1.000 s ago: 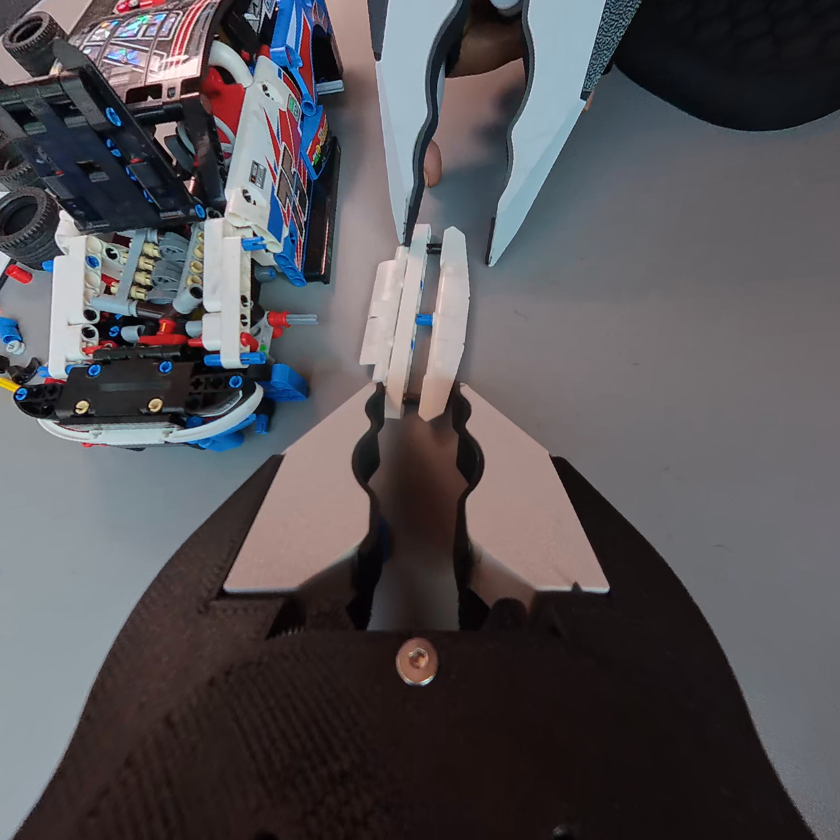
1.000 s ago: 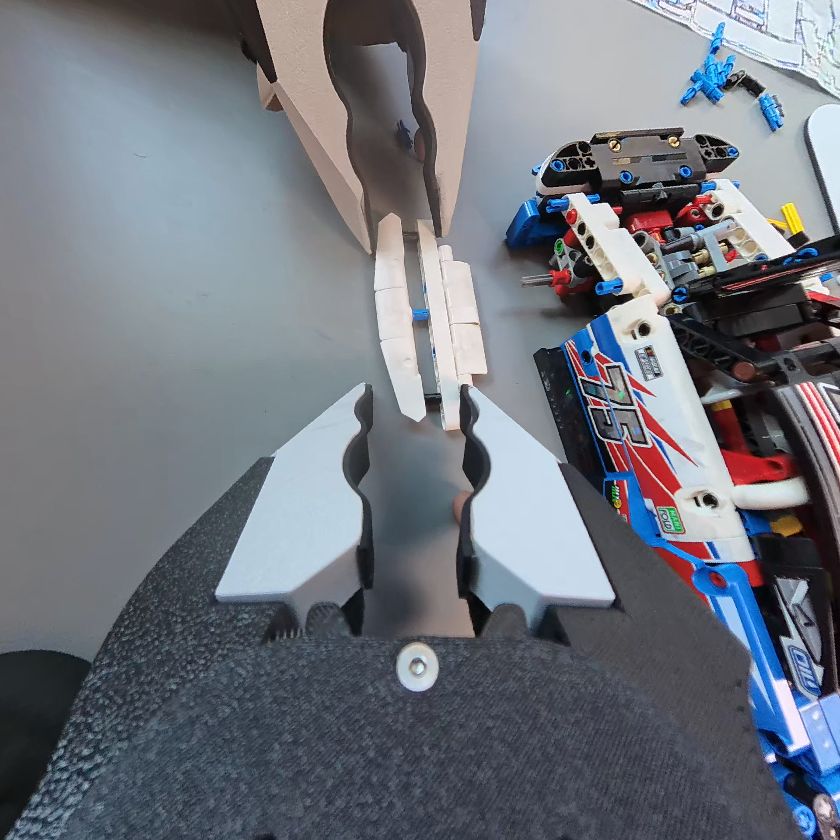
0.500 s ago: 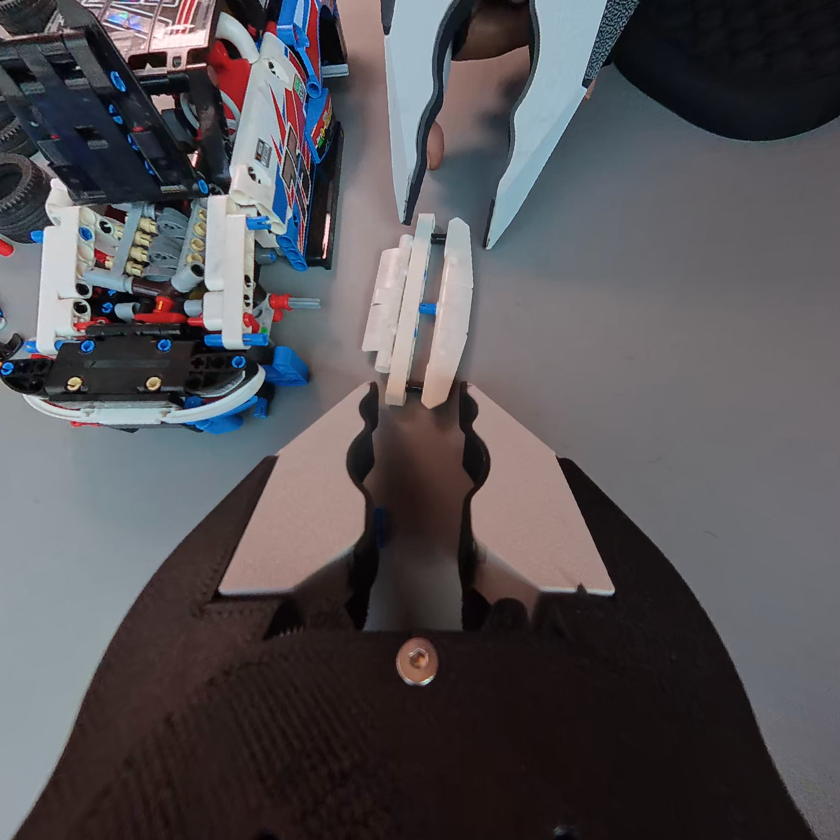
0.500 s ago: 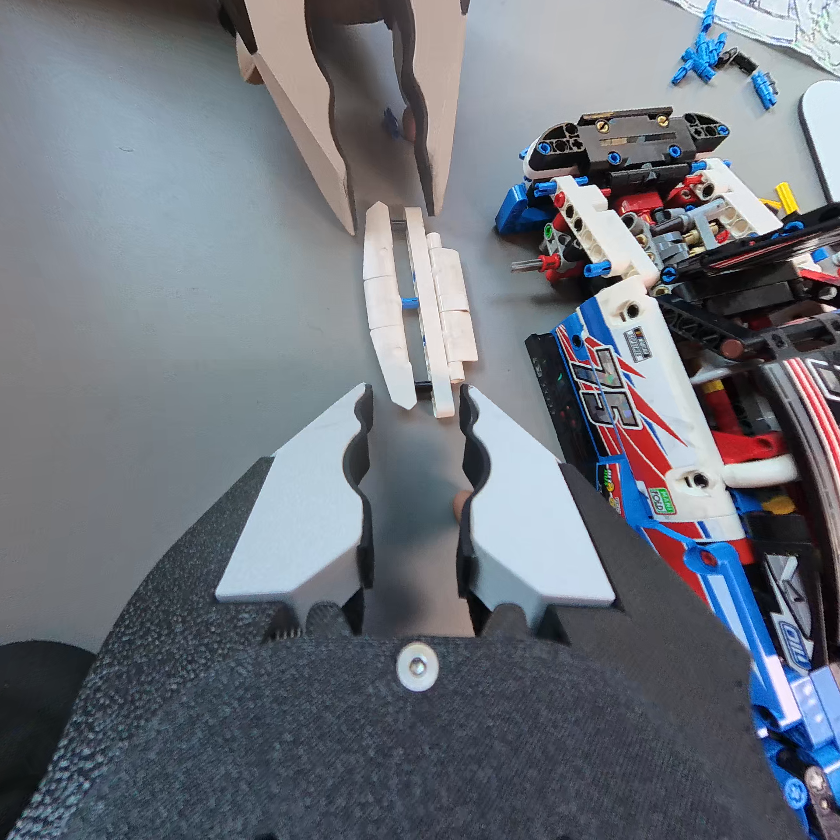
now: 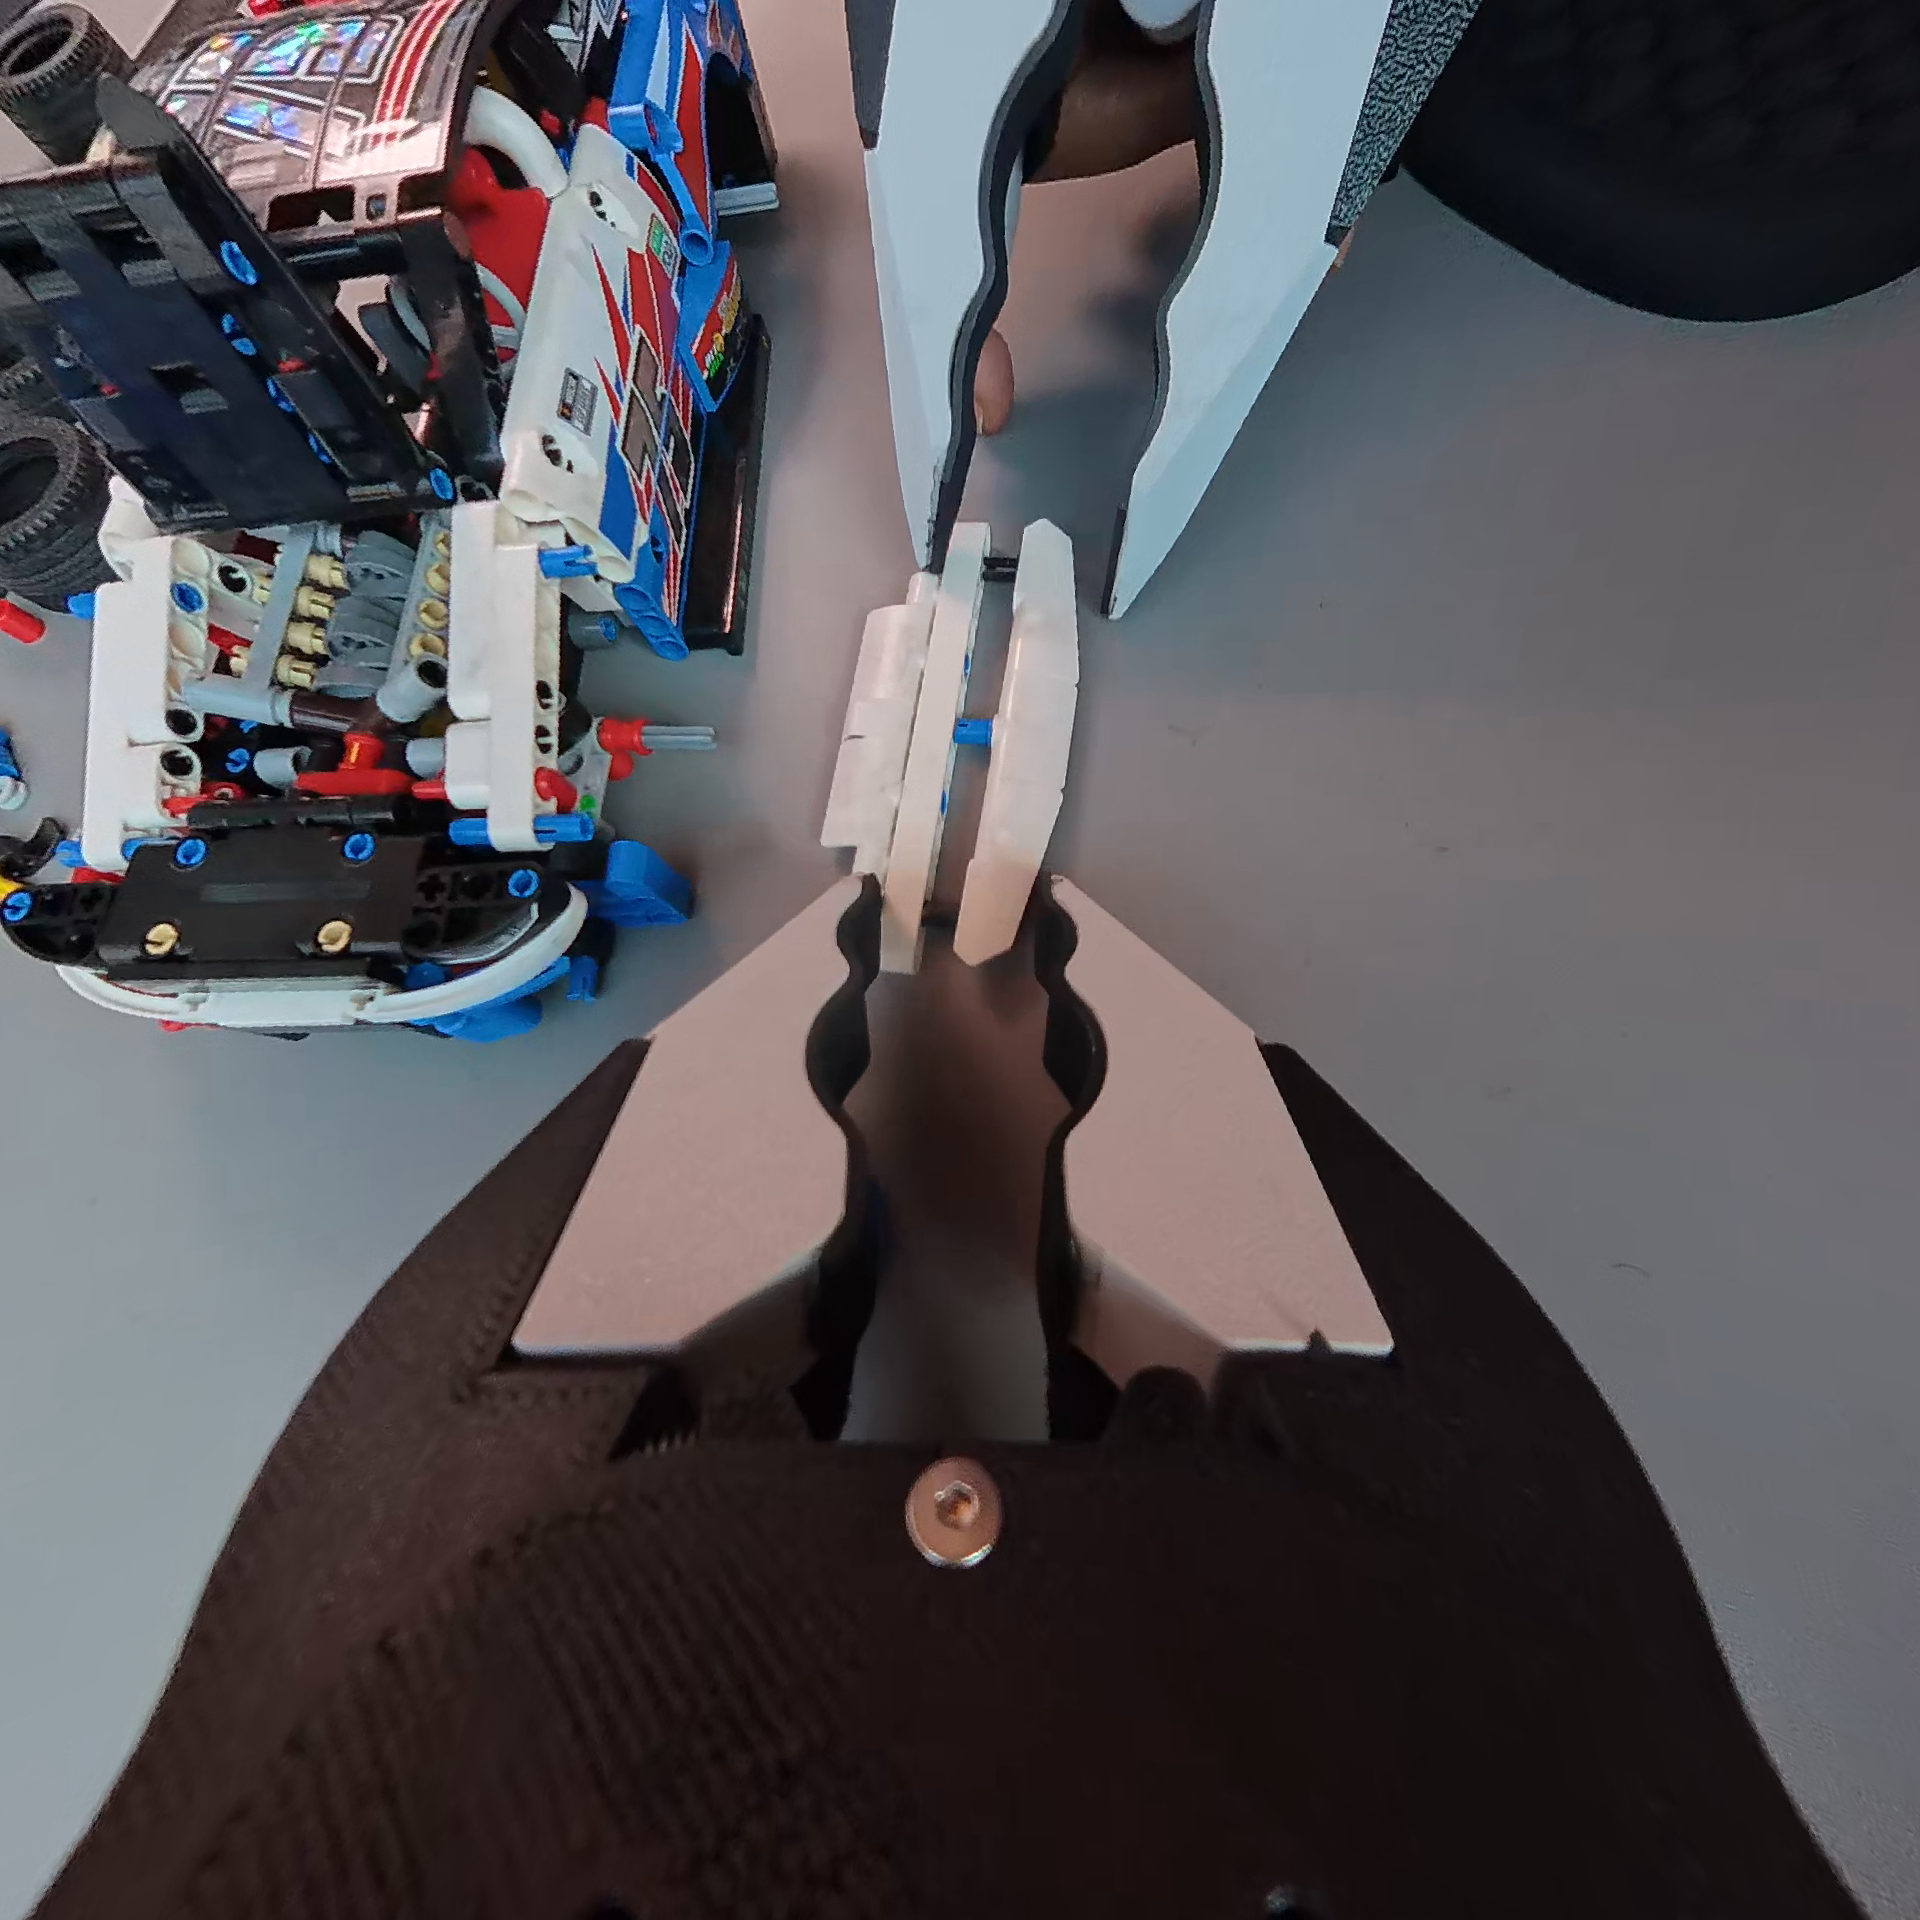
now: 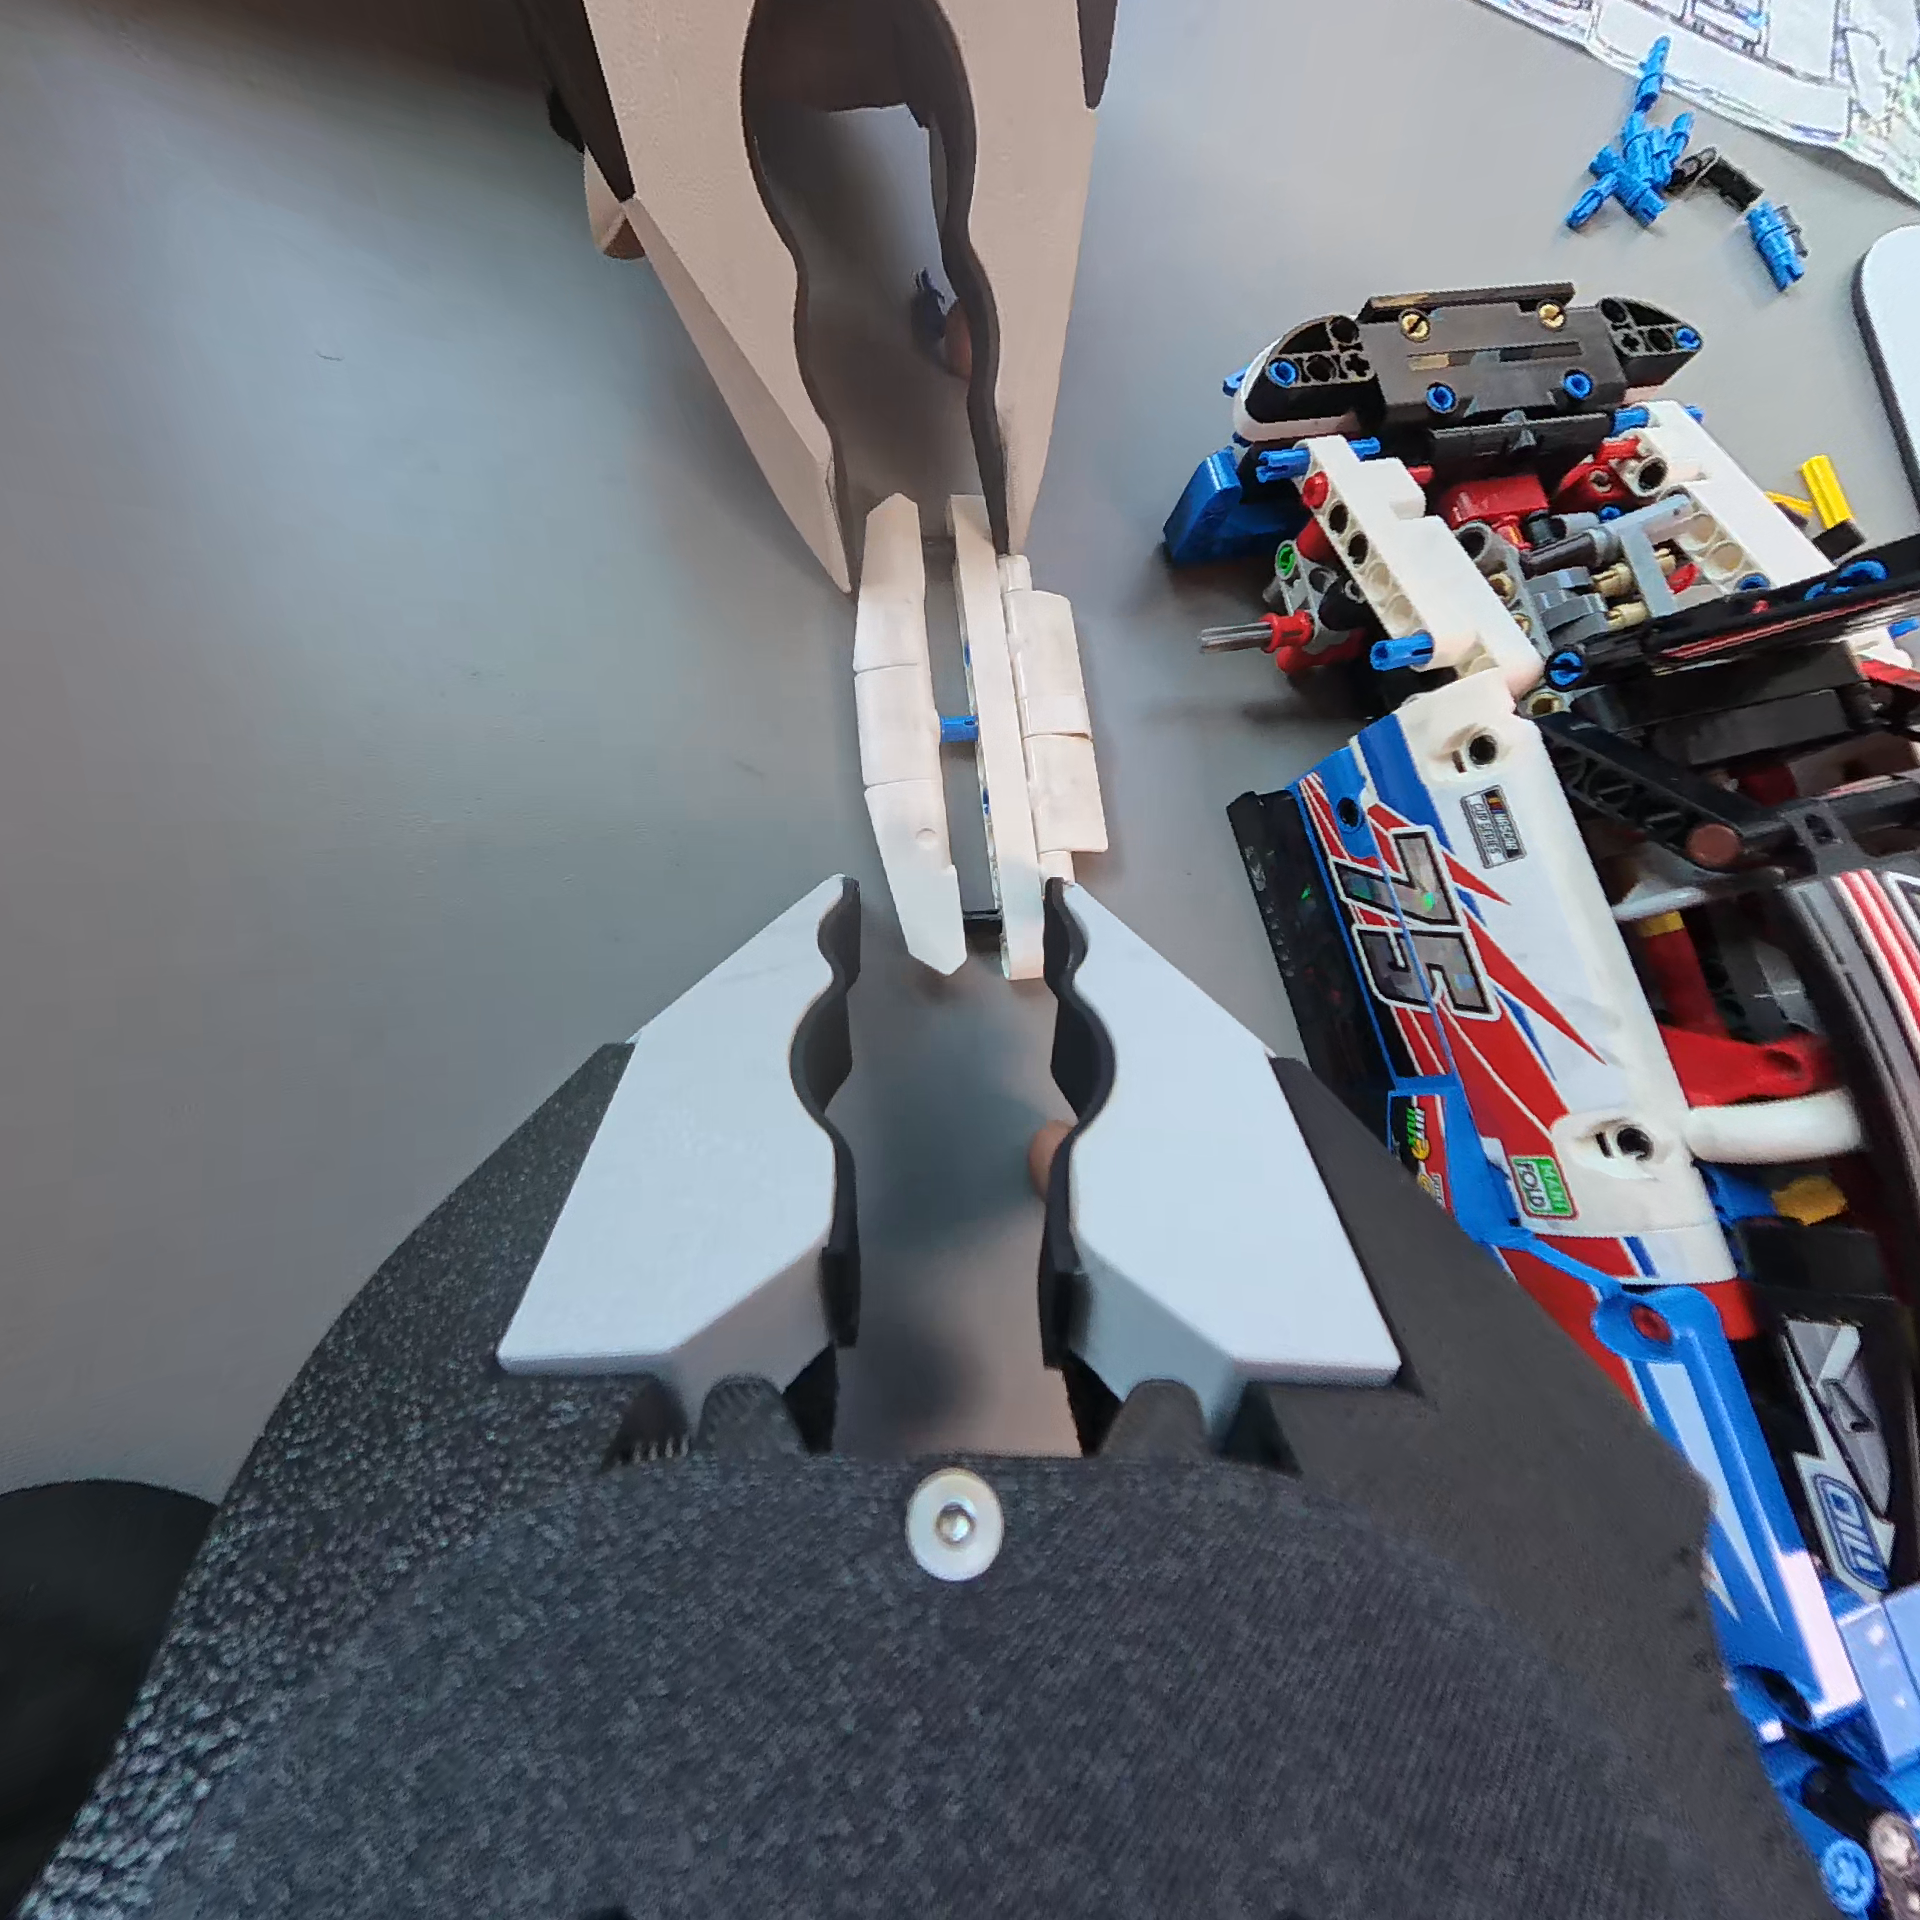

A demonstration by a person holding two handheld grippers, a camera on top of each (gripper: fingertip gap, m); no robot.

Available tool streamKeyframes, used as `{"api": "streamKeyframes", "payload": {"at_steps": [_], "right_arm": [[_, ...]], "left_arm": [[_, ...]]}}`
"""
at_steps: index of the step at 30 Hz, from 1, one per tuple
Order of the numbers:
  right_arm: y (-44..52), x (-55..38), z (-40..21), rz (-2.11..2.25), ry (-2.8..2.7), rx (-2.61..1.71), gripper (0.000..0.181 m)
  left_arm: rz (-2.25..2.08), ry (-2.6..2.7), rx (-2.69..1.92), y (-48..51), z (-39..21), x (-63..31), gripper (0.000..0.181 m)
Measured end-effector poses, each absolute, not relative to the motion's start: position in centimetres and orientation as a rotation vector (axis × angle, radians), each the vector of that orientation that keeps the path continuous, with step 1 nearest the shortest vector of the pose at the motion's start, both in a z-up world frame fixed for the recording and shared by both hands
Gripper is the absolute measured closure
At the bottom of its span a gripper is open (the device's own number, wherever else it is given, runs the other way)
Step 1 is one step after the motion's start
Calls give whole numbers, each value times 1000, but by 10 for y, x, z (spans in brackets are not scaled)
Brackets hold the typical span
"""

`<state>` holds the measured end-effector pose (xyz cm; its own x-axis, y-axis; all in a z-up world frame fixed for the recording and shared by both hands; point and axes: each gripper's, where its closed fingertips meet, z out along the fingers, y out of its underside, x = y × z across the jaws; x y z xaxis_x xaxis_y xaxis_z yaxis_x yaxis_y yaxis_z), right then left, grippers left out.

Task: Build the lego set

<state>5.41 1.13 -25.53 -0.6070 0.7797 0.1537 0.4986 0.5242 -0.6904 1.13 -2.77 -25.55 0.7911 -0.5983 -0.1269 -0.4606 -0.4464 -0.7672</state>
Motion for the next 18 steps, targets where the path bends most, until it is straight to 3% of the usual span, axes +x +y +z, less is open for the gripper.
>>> {"api": "streamKeyframes", "payload": {"at_steps": [18], "right_arm": [[14, 52, -255, 834, -2292, -1024, 155]], "left_arm": [[-190, 784, -2115, -28, -256, 12, 155]]}}
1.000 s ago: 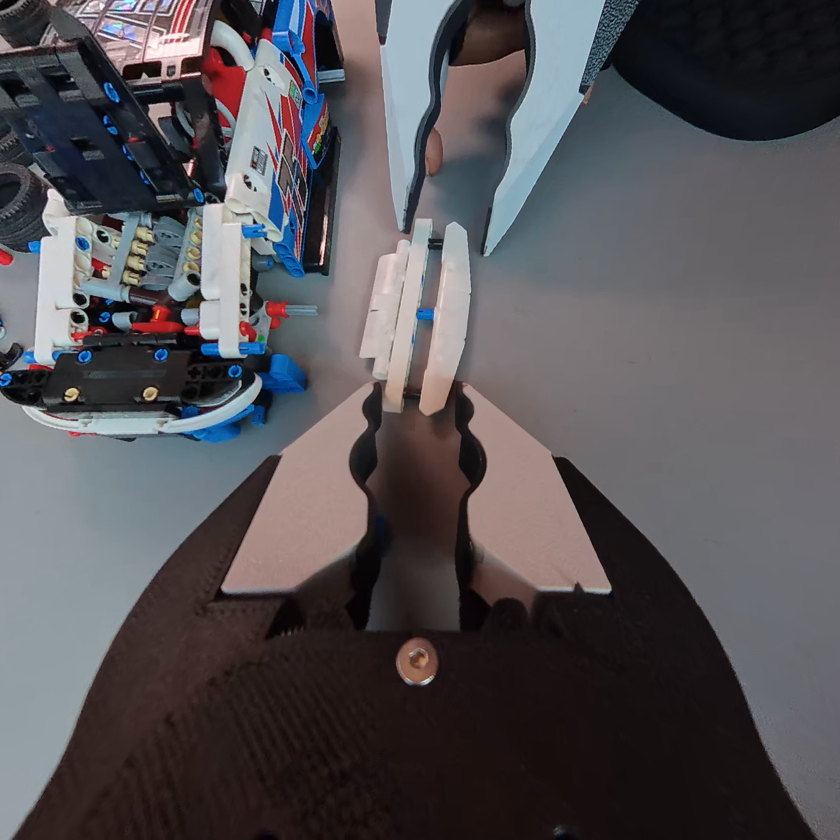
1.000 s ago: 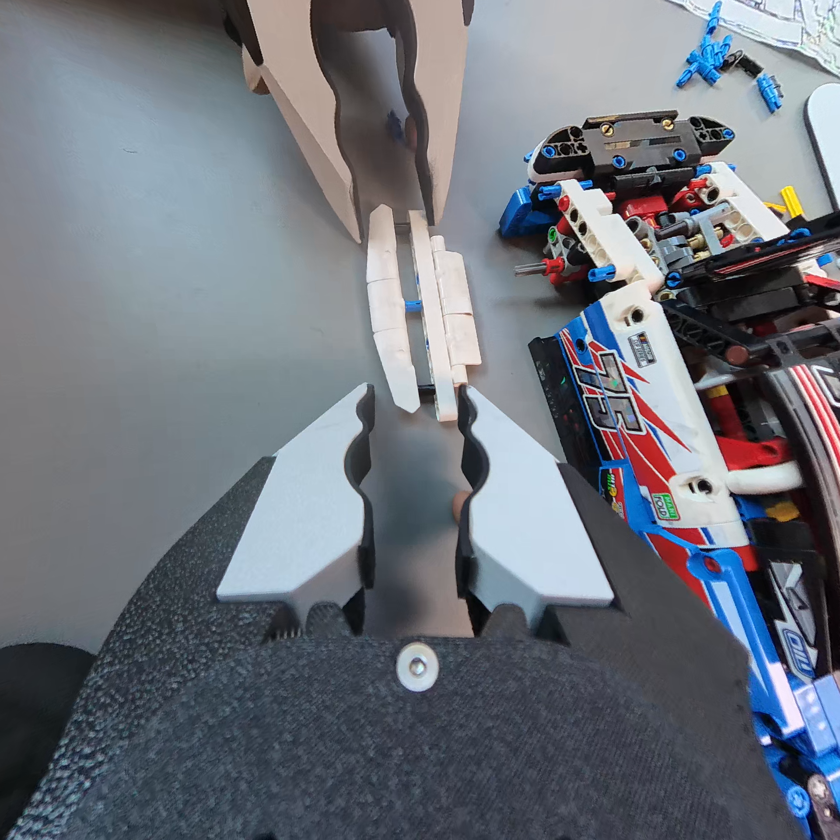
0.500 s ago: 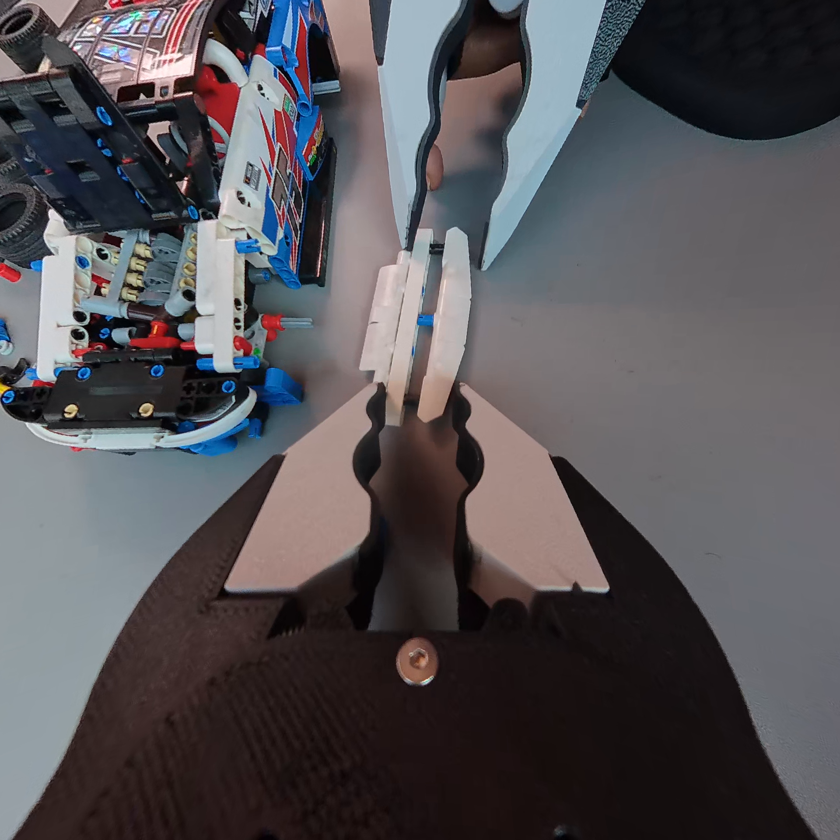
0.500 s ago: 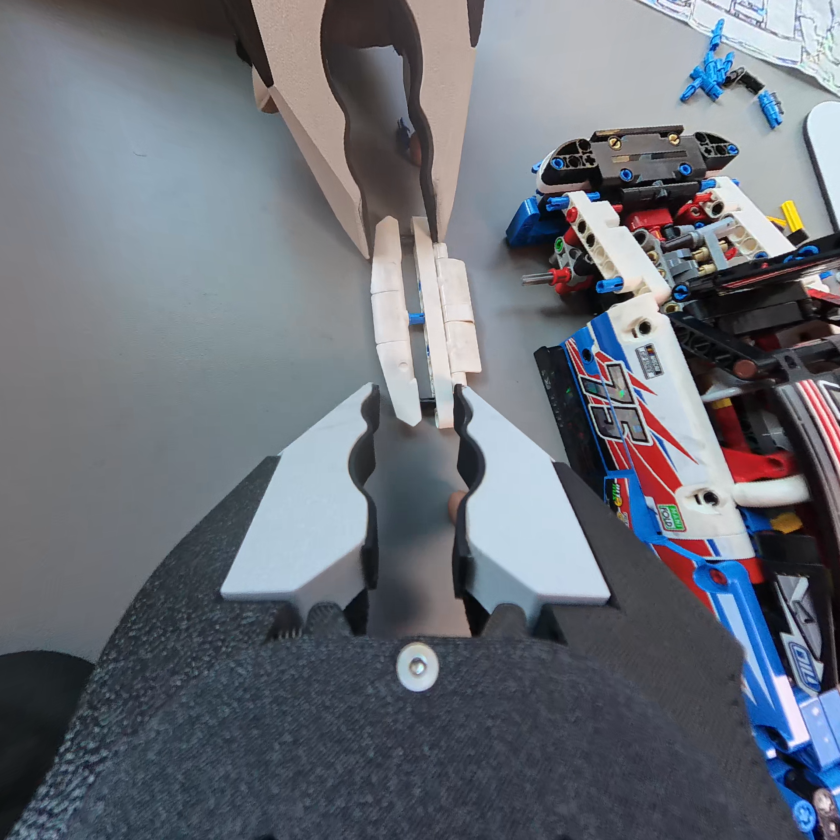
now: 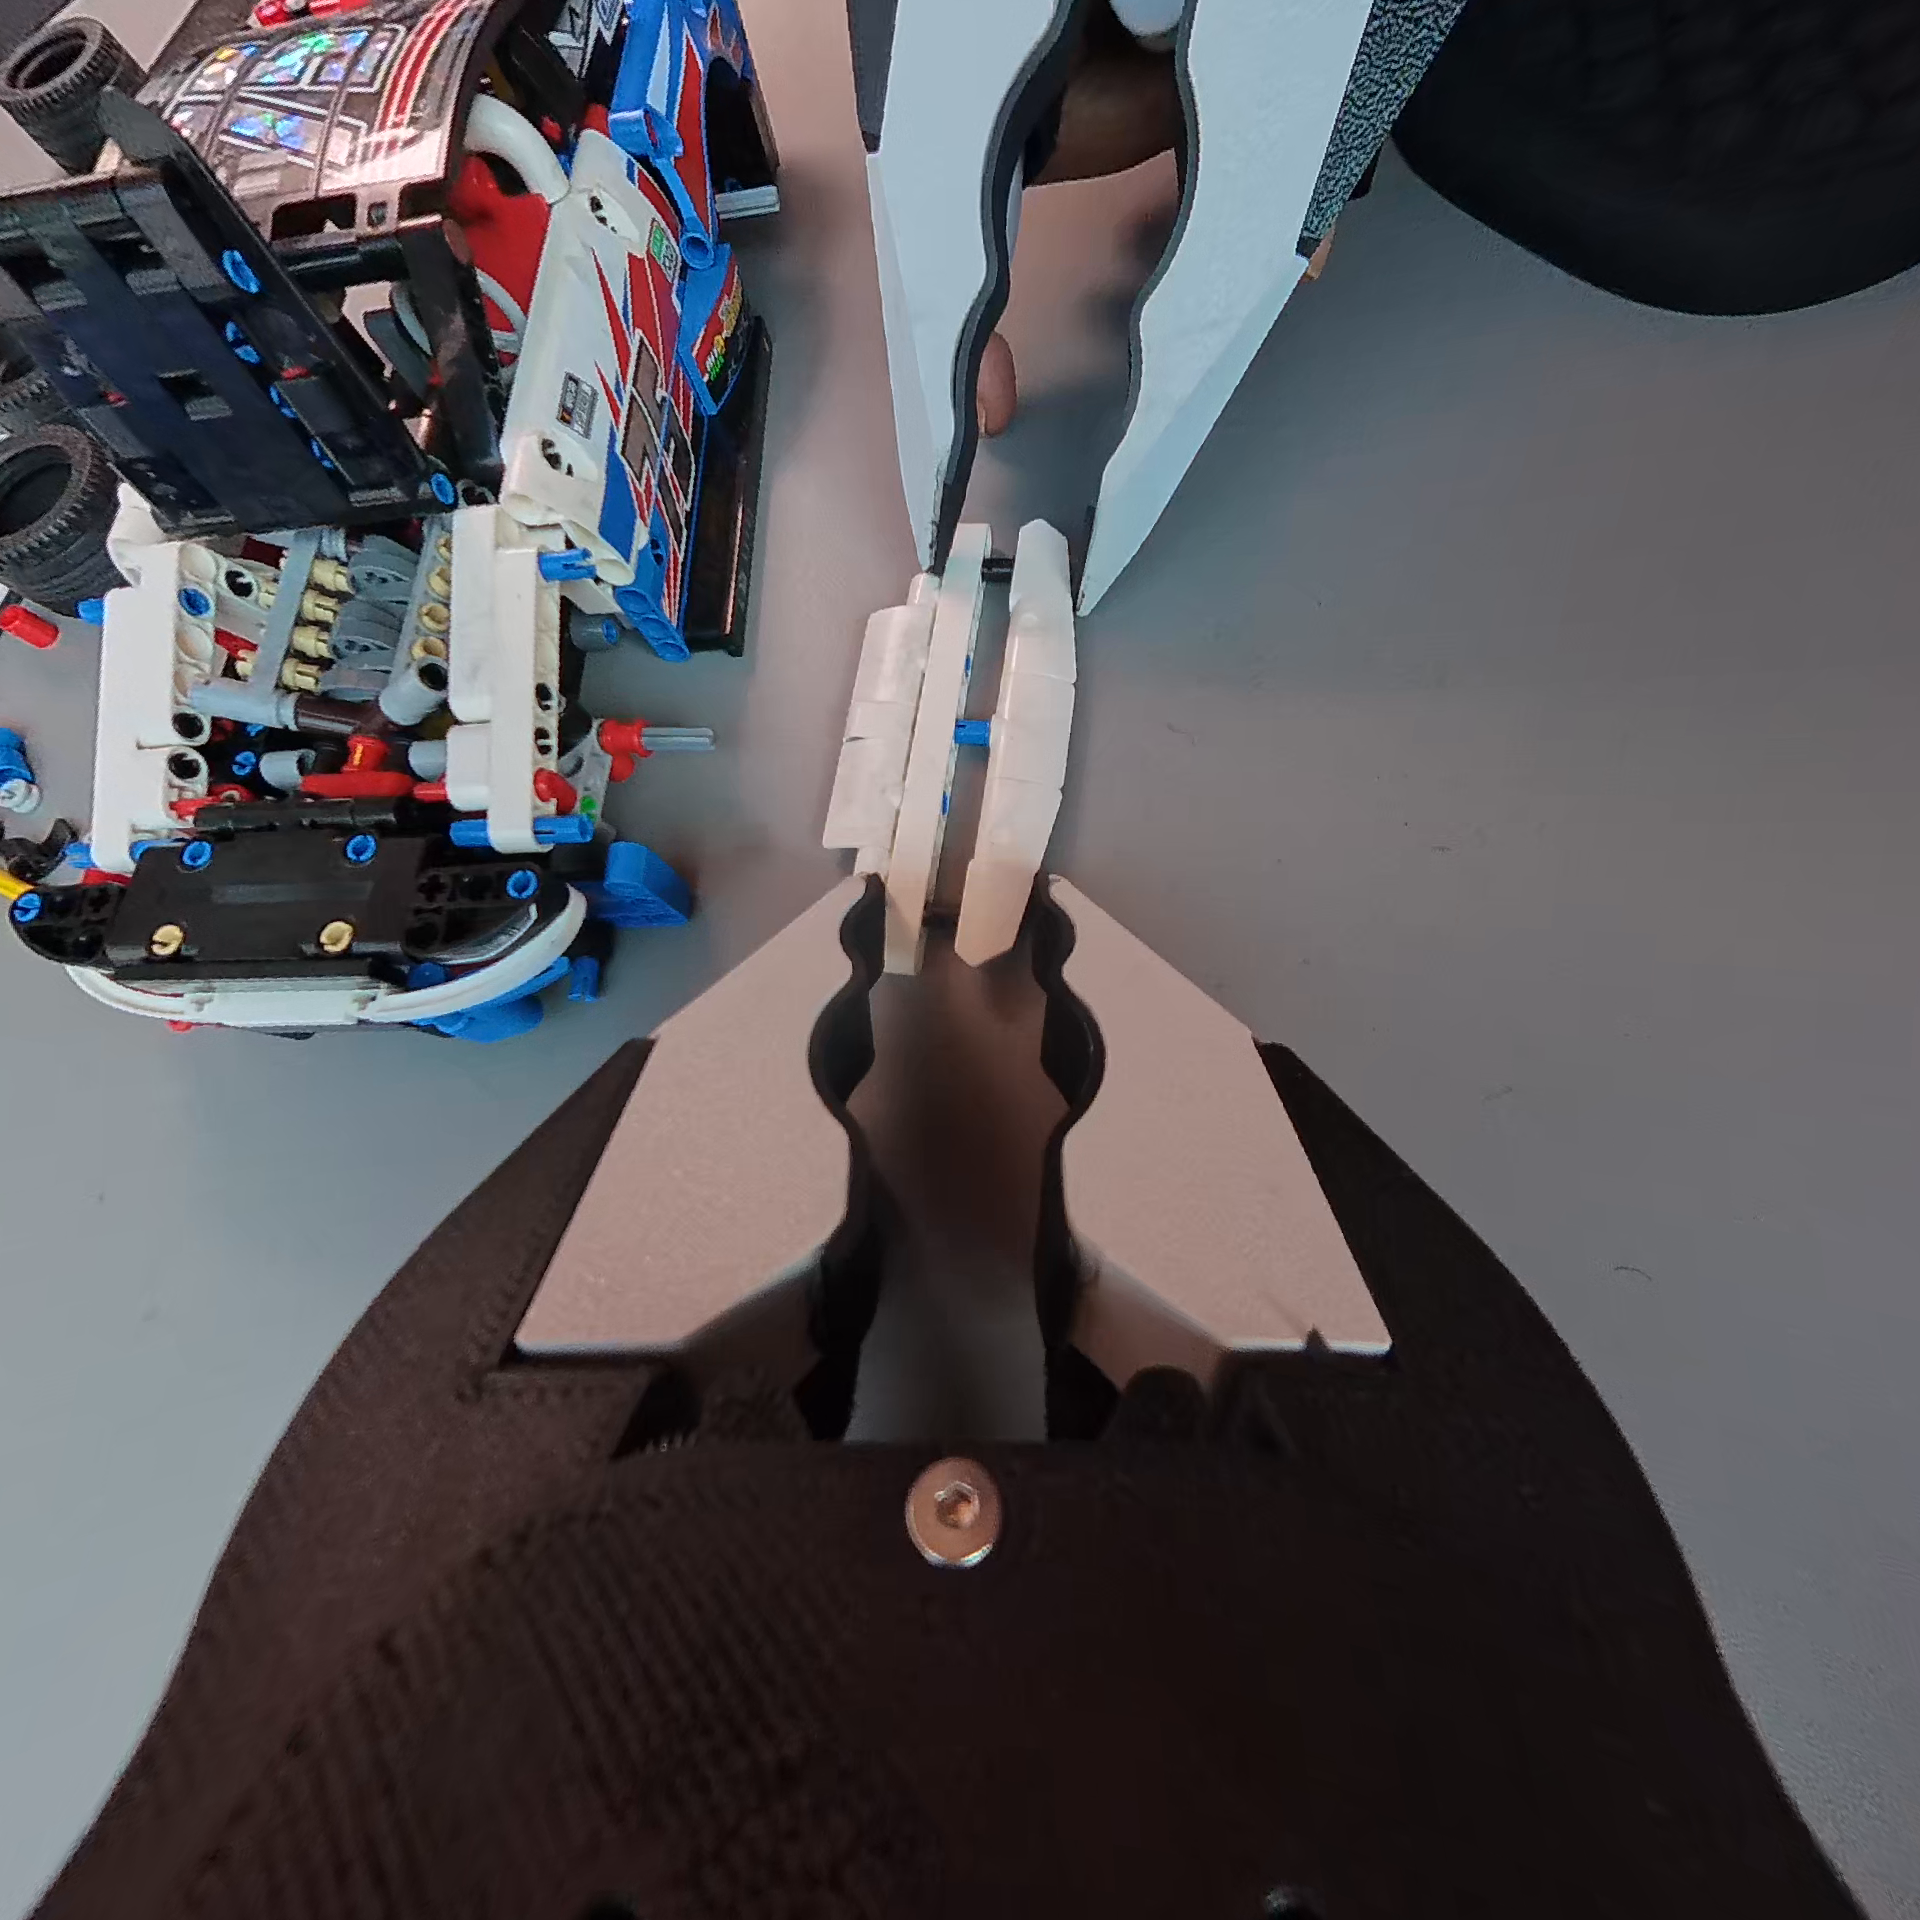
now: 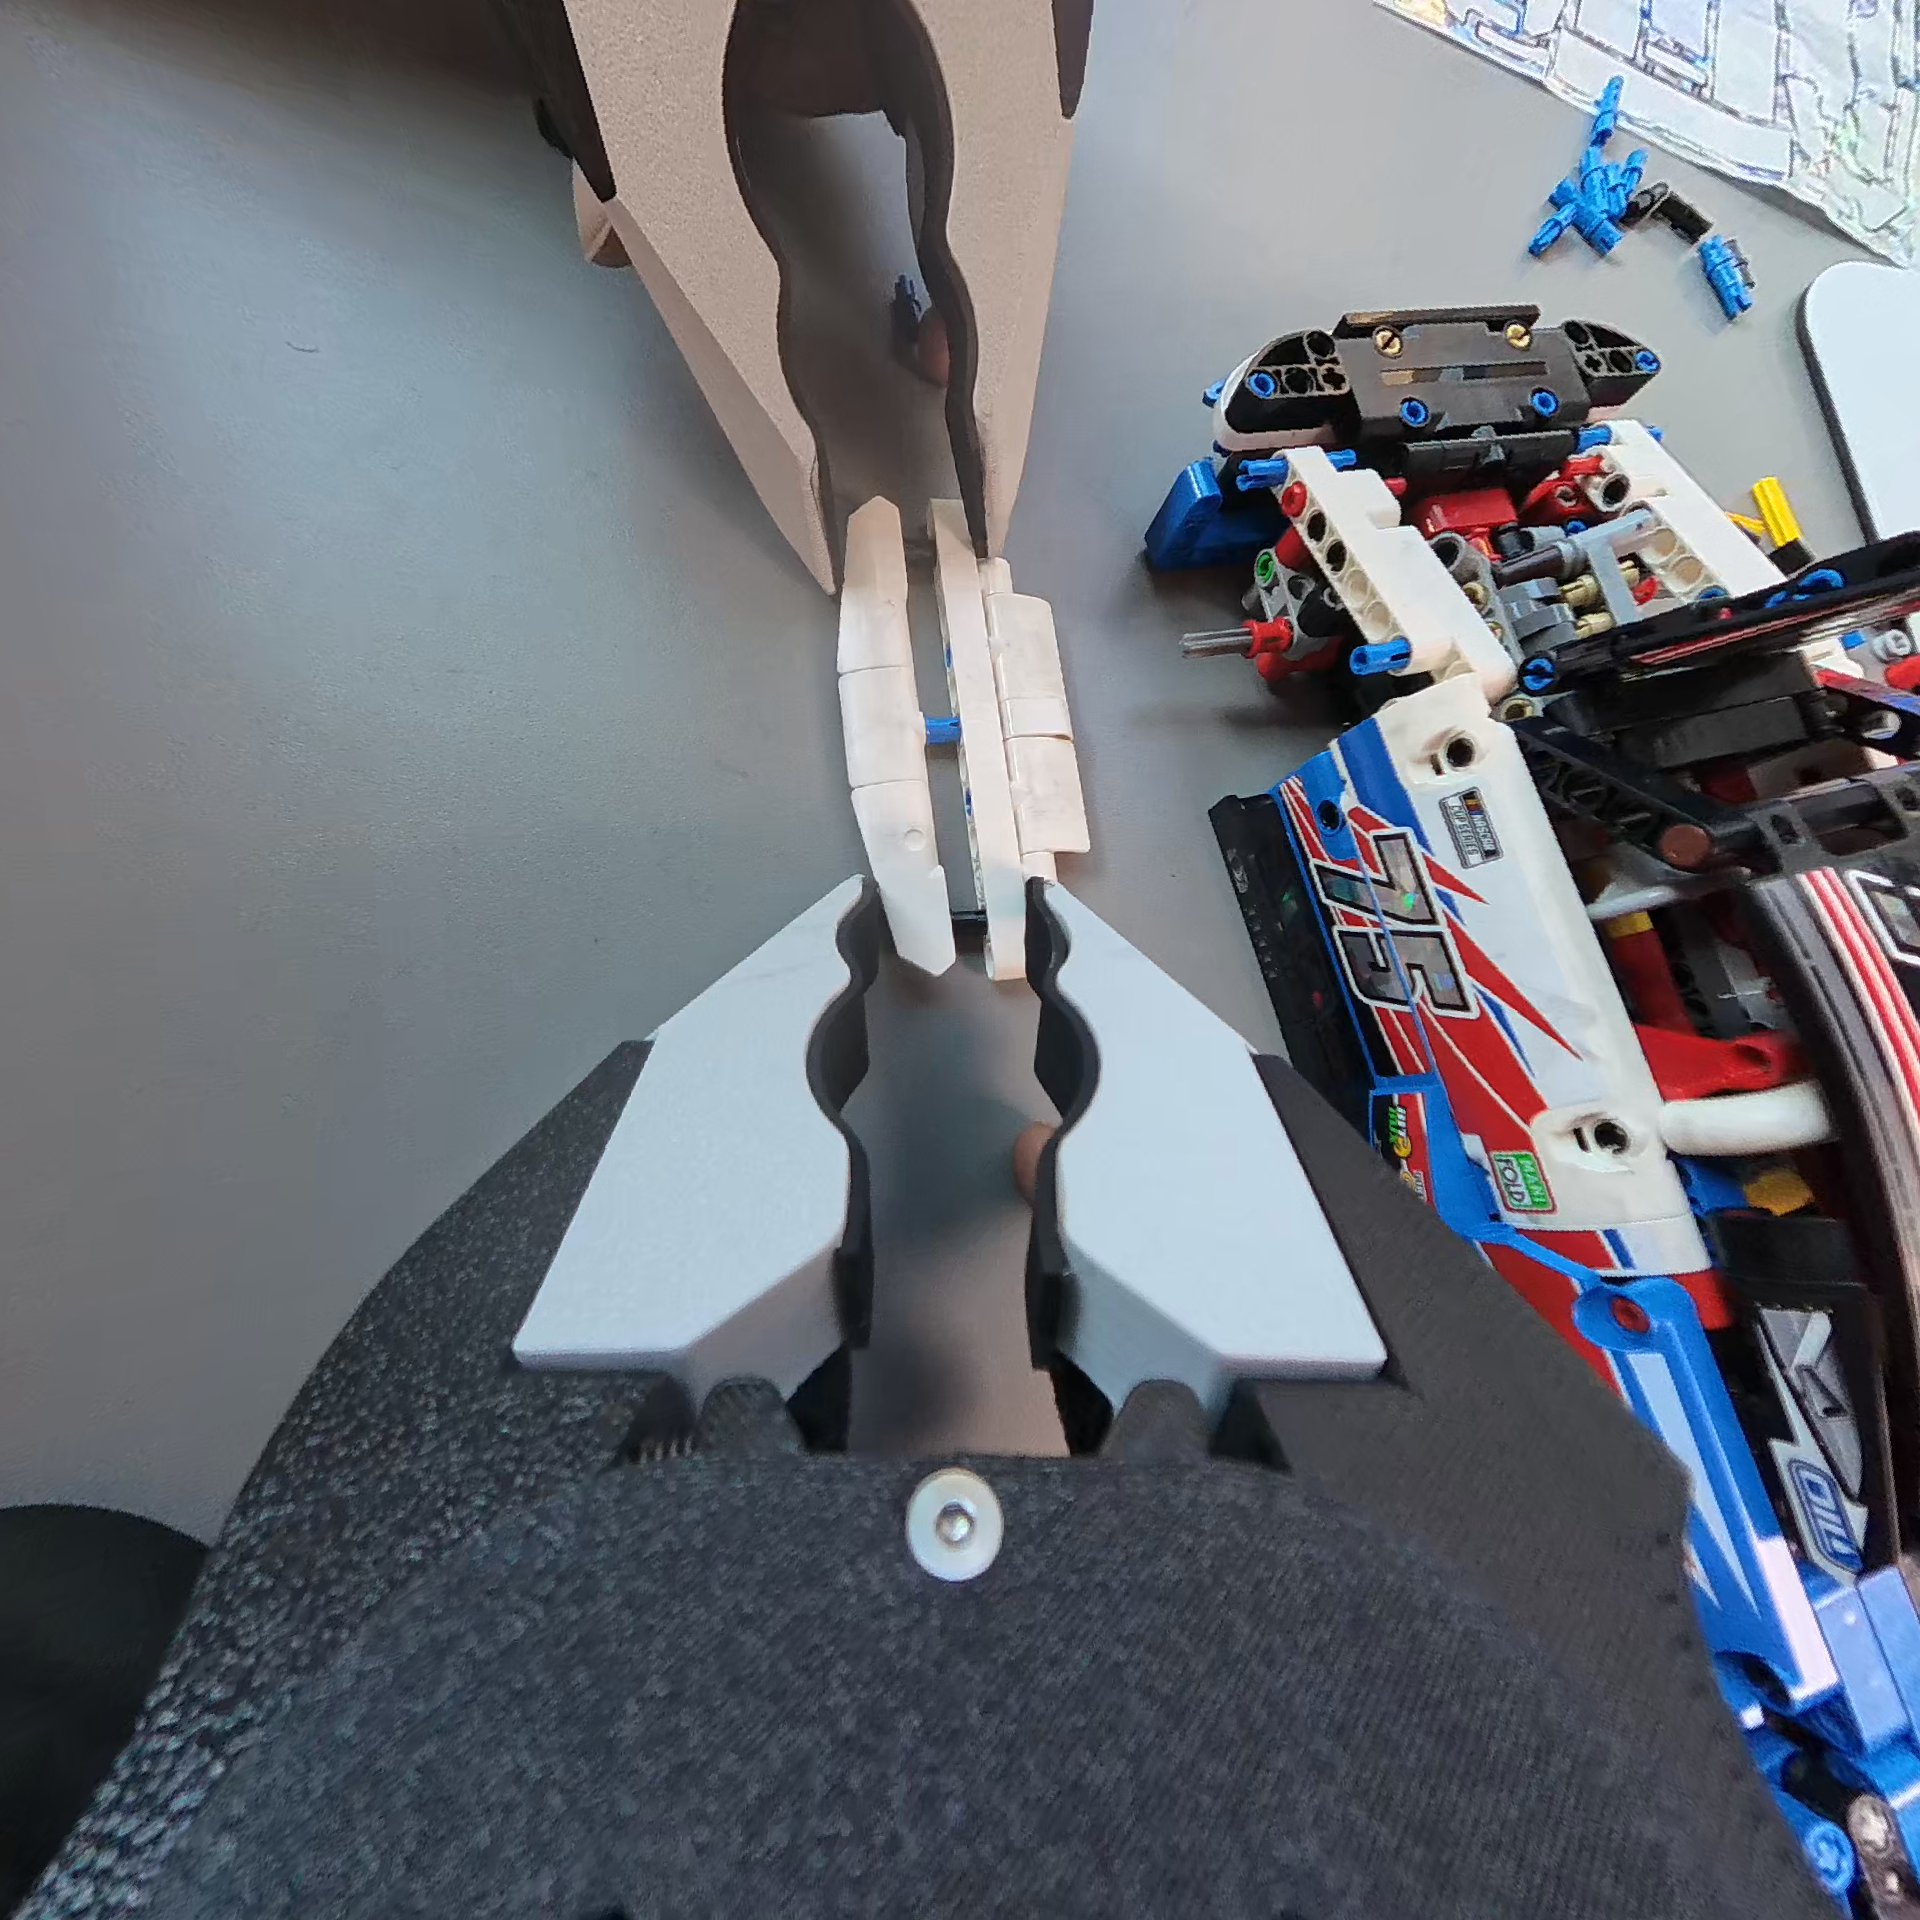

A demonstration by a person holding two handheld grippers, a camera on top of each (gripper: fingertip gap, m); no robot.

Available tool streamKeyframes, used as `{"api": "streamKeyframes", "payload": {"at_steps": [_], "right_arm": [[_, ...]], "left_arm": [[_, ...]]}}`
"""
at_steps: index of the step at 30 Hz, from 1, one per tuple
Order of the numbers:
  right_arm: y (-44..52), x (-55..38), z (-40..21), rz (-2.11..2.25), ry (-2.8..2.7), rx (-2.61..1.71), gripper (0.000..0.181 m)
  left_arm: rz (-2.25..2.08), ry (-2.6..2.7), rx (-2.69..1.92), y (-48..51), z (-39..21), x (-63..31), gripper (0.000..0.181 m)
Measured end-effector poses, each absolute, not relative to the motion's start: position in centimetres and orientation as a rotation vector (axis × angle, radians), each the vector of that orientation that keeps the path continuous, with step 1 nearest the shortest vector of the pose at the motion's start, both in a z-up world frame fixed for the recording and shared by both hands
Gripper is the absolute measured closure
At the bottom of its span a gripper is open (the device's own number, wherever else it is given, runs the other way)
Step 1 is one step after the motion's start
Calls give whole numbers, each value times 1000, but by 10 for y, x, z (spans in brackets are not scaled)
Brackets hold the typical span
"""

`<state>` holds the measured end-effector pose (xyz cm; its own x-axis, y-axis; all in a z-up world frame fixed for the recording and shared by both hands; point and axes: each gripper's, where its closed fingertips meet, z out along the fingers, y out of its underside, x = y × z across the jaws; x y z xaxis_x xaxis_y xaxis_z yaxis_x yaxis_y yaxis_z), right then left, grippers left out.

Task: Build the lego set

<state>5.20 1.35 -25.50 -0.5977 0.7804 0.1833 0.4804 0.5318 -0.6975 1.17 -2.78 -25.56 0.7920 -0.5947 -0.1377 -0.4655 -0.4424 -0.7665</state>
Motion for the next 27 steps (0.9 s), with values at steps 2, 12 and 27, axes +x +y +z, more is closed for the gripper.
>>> {"api": "streamKeyframes", "payload": {"at_steps": [2, 12, 27], "right_arm": [[13, 52, -255, 832, -2292, -1021, 156], [9, 56, -255, 830, -2319, -991, 156], [5, 61, -255, 818, -2346, -943, 157]], "left_arm": [[-188, 783, -2115, -28, -256, 12, 155], [-213, 761, -2132, -30, -256, 12, 151], [-279, 833, -2224, -37, -257, 17, 154]]}}
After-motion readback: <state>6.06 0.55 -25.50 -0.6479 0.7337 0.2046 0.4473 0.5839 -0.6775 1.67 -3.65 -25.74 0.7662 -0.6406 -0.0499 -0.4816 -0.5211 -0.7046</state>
